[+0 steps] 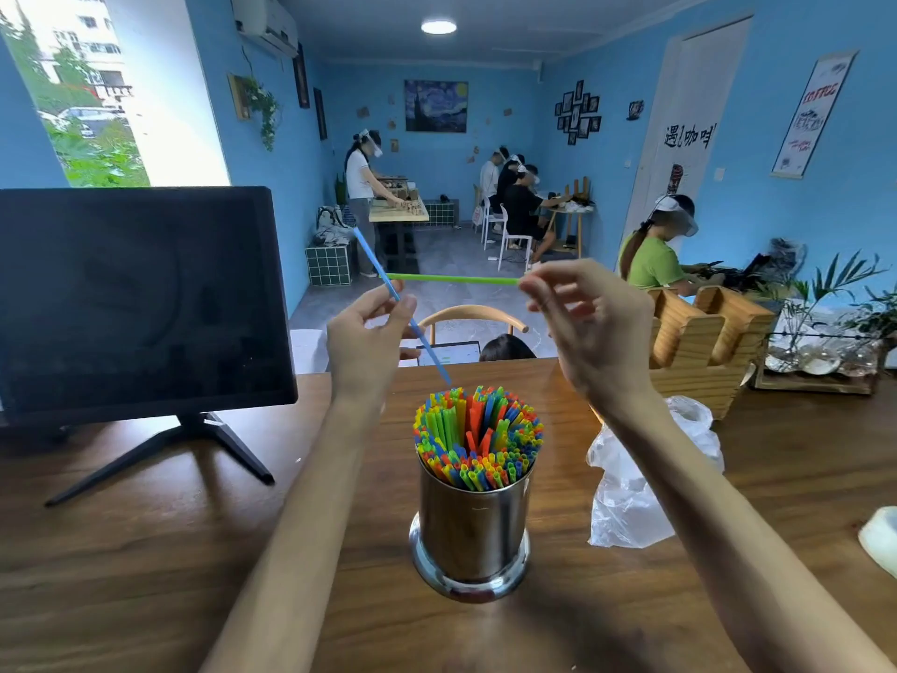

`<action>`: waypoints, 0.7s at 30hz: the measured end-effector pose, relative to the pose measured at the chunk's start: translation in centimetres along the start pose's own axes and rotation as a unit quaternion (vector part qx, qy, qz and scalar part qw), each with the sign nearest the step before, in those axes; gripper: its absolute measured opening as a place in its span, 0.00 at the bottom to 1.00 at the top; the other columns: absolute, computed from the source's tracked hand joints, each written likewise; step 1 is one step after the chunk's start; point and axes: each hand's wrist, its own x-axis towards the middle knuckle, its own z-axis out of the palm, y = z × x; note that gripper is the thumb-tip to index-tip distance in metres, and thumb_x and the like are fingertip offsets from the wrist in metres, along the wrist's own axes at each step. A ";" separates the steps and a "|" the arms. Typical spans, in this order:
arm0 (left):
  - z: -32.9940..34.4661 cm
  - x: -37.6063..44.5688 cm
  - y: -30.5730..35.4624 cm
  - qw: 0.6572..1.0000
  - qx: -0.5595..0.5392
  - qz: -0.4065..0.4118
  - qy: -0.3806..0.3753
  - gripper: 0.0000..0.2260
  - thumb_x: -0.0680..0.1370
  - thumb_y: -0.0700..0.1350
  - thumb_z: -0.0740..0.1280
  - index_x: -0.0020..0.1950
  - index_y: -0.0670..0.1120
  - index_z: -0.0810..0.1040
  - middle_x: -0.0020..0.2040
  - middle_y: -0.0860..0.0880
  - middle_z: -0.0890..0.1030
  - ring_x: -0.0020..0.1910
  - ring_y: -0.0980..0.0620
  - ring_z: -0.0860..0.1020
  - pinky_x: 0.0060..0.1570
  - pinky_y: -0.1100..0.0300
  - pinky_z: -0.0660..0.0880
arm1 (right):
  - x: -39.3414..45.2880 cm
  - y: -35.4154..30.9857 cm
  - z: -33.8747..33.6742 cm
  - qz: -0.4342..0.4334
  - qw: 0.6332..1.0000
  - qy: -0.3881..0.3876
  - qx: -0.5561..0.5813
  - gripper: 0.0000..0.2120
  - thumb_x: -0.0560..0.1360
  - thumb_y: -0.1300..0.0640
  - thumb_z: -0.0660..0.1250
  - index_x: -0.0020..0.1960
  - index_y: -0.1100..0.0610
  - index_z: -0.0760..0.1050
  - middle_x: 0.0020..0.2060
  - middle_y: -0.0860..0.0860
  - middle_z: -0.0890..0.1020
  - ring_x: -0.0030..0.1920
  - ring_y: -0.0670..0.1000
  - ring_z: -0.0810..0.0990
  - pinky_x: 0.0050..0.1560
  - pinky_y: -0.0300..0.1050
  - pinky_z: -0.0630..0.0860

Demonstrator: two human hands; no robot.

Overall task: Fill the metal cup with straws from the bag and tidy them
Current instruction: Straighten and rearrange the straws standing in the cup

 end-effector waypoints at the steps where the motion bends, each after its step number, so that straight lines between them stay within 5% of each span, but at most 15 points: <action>1: 0.1 -0.2 -0.3 0.995 0.079 0.055 0.031 0.09 0.81 0.44 0.71 0.61 0.49 0.82 0.49 0.51 0.84 0.40 0.53 0.86 0.40 0.53 0.83 | 0.4 0.0 0.0 0.013 1.000 0.002 -0.011 0.09 0.80 0.53 0.71 0.53 0.60 0.82 0.44 0.50 0.86 0.42 0.51 0.87 0.35 0.53 0.83; 4: 0.6 -0.9 -0.5 0.962 0.194 0.167 0.098 0.11 0.81 0.44 0.70 0.64 0.48 0.83 0.50 0.49 0.82 0.39 0.55 0.83 0.45 0.67 0.77 | 1.4 -0.3 0.0 0.030 0.998 0.006 -0.049 0.11 0.83 0.52 0.67 0.55 0.60 0.79 0.46 0.45 0.84 0.44 0.54 0.87 0.36 0.58 0.83; 6: 0.7 -1.4 -0.4 0.945 0.223 0.199 0.134 0.12 0.81 0.44 0.70 0.65 0.47 0.83 0.48 0.52 0.79 0.38 0.57 0.79 0.42 0.66 0.75 | 1.9 -0.5 -0.2 0.019 0.996 -0.002 -0.084 0.09 0.83 0.54 0.67 0.55 0.60 0.79 0.46 0.45 0.85 0.43 0.53 0.87 0.39 0.57 0.83; 13: 1.4 -2.1 0.6 0.932 0.238 0.263 -0.078 0.13 0.80 0.45 0.72 0.65 0.50 0.83 0.53 0.55 0.80 0.39 0.55 0.80 0.45 0.59 0.78 | 2.9 -2.3 0.9 0.006 0.987 -0.153 -0.041 0.09 0.83 0.61 0.63 0.63 0.59 0.71 0.46 0.47 0.80 0.42 0.48 0.80 0.44 0.53 0.79; 17: 1.7 -2.3 0.3 0.945 0.216 0.214 -0.117 0.09 0.77 0.47 0.76 0.57 0.52 0.87 0.41 0.63 0.83 0.40 0.62 0.80 0.40 0.74 0.70 | 2.8 -2.9 2.2 0.042 0.987 -0.144 0.057 0.12 0.82 0.61 0.67 0.63 0.58 0.68 0.42 0.51 0.82 0.40 0.46 0.82 0.43 0.47 0.79; 21: 1.1 -2.0 0.2 0.970 0.139 0.158 -0.120 0.10 0.77 0.46 0.75 0.48 0.63 0.84 0.40 0.63 0.85 0.40 0.64 0.82 0.45 0.68 0.76 | 2.3 -1.4 3.0 0.165 0.956 -0.091 0.225 0.10 0.81 0.58 0.68 0.59 0.54 0.69 0.47 0.58 0.82 0.38 0.48 0.83 0.37 0.42 0.78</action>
